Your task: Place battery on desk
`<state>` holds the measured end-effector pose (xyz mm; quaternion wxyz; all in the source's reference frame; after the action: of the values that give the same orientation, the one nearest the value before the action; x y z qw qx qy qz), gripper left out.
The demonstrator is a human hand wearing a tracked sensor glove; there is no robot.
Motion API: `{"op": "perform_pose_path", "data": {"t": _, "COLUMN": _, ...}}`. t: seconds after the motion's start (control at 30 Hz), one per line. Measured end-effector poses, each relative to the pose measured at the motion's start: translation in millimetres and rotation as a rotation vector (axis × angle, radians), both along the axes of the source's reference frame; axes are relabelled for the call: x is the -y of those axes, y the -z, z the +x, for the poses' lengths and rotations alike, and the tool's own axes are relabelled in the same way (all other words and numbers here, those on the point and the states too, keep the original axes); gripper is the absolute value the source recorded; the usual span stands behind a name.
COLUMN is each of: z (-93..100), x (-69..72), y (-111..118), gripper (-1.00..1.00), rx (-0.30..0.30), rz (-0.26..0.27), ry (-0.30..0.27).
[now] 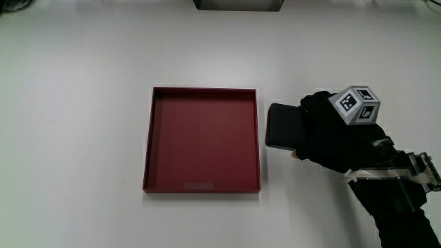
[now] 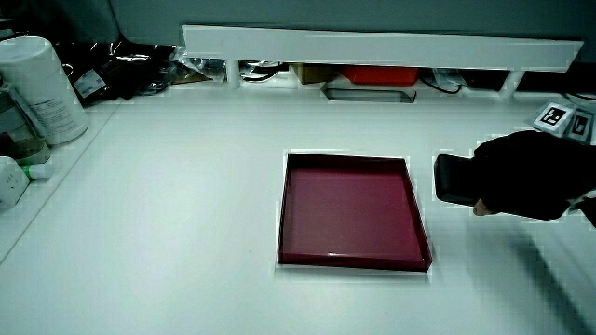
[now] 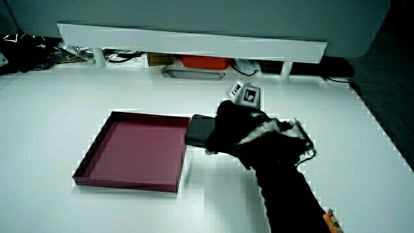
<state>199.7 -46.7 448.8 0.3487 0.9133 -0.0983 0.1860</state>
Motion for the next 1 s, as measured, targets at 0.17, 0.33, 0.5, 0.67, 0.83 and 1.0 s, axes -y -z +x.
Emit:
{"op": "perform_pose_path", "data": {"t": 0.17, "z": 23.8, "x": 1.2, "y": -30.2, "gripper": 0.00, "rx": -0.030, "rz": -0.043, "ry": -0.069}}
{"op": "perform_pose_path", "data": {"t": 0.33, "z": 38.3, "x": -0.4, "y": -56.2, "gripper": 0.00, "rx": -0.039, "rz": -0.075, "ry": -0.110}}
{"op": "perform_pose_path", "data": {"t": 0.5, "z": 46.8, "x": -3.6, "y": -74.5, "gripper": 0.00, "rx": -0.065, "rz": -0.093, "ry": -0.122}}
{"op": "perform_pose_path", "data": {"t": 0.67, "z": 49.0, "x": -5.4, "y": -82.2, "gripper": 0.00, "rx": -0.052, "rz": -0.110, "ry": -0.127}}
{"op": "perform_pose_path", "data": {"t": 0.83, "z": 47.0, "x": -7.4, "y": -87.4, "gripper": 0.00, "rx": -0.075, "rz": -0.137, "ry": -0.114}}
{"op": "perform_pose_path", "data": {"t": 1.0, "z": 47.3, "x": -5.9, "y": -89.6, "gripper": 0.00, "rx": -0.099, "rz": -0.151, "ry": -0.112}}
